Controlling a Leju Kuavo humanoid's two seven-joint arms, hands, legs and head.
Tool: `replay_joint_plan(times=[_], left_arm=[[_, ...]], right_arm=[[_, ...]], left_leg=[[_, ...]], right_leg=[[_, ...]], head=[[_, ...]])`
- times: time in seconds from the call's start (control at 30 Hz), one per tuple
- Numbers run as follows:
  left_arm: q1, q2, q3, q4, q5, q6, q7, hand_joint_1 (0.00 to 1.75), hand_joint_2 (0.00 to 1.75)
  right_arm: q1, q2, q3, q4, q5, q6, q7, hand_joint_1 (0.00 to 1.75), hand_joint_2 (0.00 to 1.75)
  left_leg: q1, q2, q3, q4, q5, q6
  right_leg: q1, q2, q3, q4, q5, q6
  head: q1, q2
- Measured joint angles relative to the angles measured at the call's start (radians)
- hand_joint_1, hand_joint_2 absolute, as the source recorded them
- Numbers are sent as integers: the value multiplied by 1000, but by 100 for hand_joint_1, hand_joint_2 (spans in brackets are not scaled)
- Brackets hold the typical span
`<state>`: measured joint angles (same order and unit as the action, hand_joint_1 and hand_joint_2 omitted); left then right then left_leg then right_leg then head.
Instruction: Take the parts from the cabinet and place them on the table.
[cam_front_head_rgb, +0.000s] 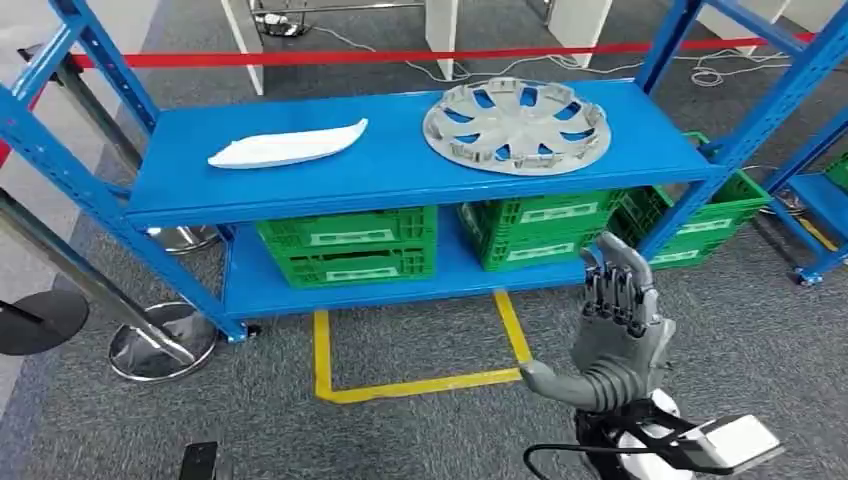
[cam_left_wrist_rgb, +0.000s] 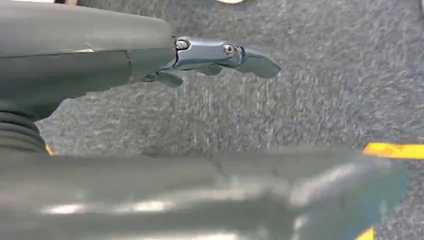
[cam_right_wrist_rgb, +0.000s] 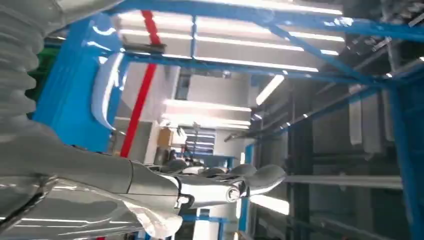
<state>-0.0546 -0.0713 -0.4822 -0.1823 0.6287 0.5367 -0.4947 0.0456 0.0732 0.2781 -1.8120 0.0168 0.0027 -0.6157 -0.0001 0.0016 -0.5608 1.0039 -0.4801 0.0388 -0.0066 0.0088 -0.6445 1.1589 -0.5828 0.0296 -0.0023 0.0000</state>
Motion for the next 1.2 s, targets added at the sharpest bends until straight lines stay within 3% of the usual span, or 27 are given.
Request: replay_joint_plan(times=[0.03,0.07,0.1,0.13,0.2,0.23,0.27,0.3,0.37,0.43,0.47,0.5,0.57,0.6,0.63,0.67,0.73,0.8,0.9,0.93,1.0,1.07,1.13,1.17,1.2], left_arm=[[1,-2,0,0,0,0,5,0,0],[1,-3,0,0,1,0,8,0,0],[1,-3,0,0,4,-4,13,0,0],[1,-3,0,0,7,-6,14,0,0],[1,-4,0,0,10,-6,19,0,0],[1,-5,0,0,10,-6,21,0,0],[1,-5,0,0,10,-6,21,0,0],[0,-5,0,0,10,-6,21,0,0],[2,-6,0,0,10,-9,21,0,0],[0,-6,0,0,10,-13,21,0,0],[0,-6,0,0,10,-13,19,0,0],[0,-7,0,0,10,-13,19,0,0],[2,-7,0,0,10,-13,19,0,0],[4,-8,0,0,10,-13,19,0,0],[4,-8,0,0,11,-16,19,0,0],[4,-8,0,0,11,-19,19,0,0],[4,-7,0,0,11,-23,19,0,0],[3,-7,0,2,12,-24,19,0,0],[4,-7,0,2,13,-24,19,0,0],[6,-7,1,2,13,-24,19,0,0],[7,-7,1,3,12,-23,19,0,0],[4,-7,1,3,13,-28,19,0,0],[7,-3,2,3,21,-35,20,0,0],[9,-2,2,3,22,-39,20,0,0],[10,1,3,4,28,-42,20,0,0]], right_arm=[[5,-4,1,0,-3,-5,0,0,0],[10,-6,2,0,-6,-6,1,0,0],[14,-9,2,0,-14,-9,9,0,0],[15,-11,3,0,-20,-9,17,0,0],[14,-14,4,0,-31,-9,23,0,0],[14,-14,6,0,-35,-8,27,0,0],[13,-15,7,2,-37,-8,32,0,0],[13,-15,9,2,-38,-8,32,0,0],[18,-16,9,2,-39,-8,34,0,0],[18,-16,10,2,-42,-9,34,0,0],[17,-16,10,2,-44,-10,33,0,0],[17,-16,11,2,-45,-10,34,0,0],[18,-16,13,2,-47,-12,34,0,0],[18,-16,14,3,-47,-12,34,0,0],[20,-16,15,4,-48,-12,34,0,0],[20,-16,17,4,-48,-12,34,0,0],[19,-16,18,4,-49,-12,34,0,0],[17,-16,18,5,-49,-12,34,0,0],[16,-16,19,6,-49,-12,34,0,0],[15,-16,19,6,-49,-12,34,0,0],[13,-16,19,6,-49,-12,33,0,0],[12,-16,20,6,-46,-20,34,0,0],[11,-16,23,8,-42,-29,33,0,0],[9,-16,26,9,-43,-30,33,0,0],[6,-15,27,11,-43,-32,32,0,0]], left_leg=[[-2,1,-1,0,0,2],[-2,1,-1,0,-1,3],[-2,1,-1,0,-1,3],[-2,1,0,0,-2,3],[-2,0,5,1,-5,0],[-2,-1,8,2,-8,-2],[-7,0,6,2,-10,-7],[-8,0,1,8,-11,-12],[-7,0,3,6,-11,-16],[-4,0,5,12,-24,-28],[-4,0,-8,46,-44,-34],[-2,0,-40,116,-78,-39],[2,0,-131,288,-139,-44],[3,0,-156,329,-143,-46],[4,0,-163,327,-121,-46],[5,0,-147,282,-78,-45],[7,0,-75,106,36,-40],[0,-1,-42,50,18,-35],[-2,0,-42,34,-1,-16],[1,-5,-29,32,-4,-10],[4,-4,3,21,-18,6],[1,-4,17,21,-35,13],[-2,-5,35,21,-53,15],[-3,-5,48,21,-64,15],[-4,-7,64,21,-76,15]], right_leg=[[0,0,-42,88,-36,4],[0,0,-73,151,-55,6],[0,0,-85,169,-49,7],[-1,0,-71,139,-19,8],[-3,-3,17,-37,74,4],[-4,-8,62,-124,104,2],[0,-10,80,-150,77,1],[1,-7,85,-156,84,-9],[5,-5,83,-155,82,-15],[-3,-6,92,-161,84,-27],[-3,-6,97,-162,80,-33],[-3,-8,100,-162,76,-39],[-2,-8,107,-162,66,-45],[-2,-7,111,-161,63,-45],[-2,-5,120,-161,56,-43],[-2,-3,130,-161,50,-42],[-3,-3,157,-161,31,-35],[2,0,154,-162,14,-19],[1,-4,169,-165,17,-6],[0,-4,174,-162,16,-2],[0,-6,135,-90,10,3],[0,-5,24,62,-39,9],[0,-6,-72,162,-72,10],[0,-6,-95,162,-55,8],[0,-6,-96,125,-18,6]], head=[[-2,0],[0,0],[-1,0],[-1,0],[-1,0],[0,0],[-1,0],[-3,0],[-3,0],[-2,0],[-6,0],[-10,0],[-8,0],[-10,0],[-8,0],[-10,0],[-9,0],[-9,0],[-7,0],[-6,0],[-4,0],[-3,0],[-2,0],[-2,0],[-3,0]])
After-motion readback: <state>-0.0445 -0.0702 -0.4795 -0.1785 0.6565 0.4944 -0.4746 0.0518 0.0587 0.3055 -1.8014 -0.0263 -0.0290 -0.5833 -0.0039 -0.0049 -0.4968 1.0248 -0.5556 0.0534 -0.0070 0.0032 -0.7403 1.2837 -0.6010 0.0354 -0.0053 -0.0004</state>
